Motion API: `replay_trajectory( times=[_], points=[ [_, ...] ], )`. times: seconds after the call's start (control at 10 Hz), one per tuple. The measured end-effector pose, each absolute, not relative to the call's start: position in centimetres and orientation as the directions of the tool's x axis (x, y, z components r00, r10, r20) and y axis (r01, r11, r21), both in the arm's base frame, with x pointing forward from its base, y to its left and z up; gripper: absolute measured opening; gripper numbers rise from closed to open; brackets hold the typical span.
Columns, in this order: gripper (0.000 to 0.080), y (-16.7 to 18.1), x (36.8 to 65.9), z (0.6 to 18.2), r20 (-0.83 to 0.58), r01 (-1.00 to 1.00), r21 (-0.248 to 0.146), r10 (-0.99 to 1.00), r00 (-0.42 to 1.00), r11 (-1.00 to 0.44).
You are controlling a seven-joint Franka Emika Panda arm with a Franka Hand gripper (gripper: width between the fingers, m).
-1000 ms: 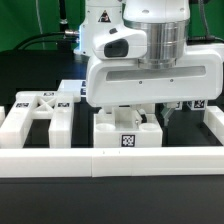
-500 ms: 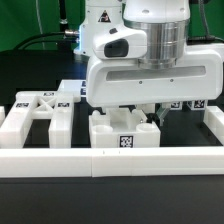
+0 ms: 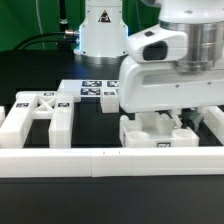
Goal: Assemble chair
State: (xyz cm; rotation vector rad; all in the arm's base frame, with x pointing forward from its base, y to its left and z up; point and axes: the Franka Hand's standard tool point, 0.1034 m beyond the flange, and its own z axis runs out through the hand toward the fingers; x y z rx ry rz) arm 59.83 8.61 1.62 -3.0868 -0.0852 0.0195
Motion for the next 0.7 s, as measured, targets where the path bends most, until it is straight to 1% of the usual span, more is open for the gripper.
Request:
replay_trajectory(
  times=[0.2,0.4,0.7],
  points=[
    [0.0031,10.2,61.1,1.7,0.005,0.060,-0.057,0.059,0.998,-0.997],
    [0.0031,11.7,61.5,1.8,0.006,0.047,-0.059,0.047,0.999,-0.997],
    [0.0031,11.9,61.6,1.7,-0.001,0.038,-0.058,0.038,0.999,-0.998]
  ],
)
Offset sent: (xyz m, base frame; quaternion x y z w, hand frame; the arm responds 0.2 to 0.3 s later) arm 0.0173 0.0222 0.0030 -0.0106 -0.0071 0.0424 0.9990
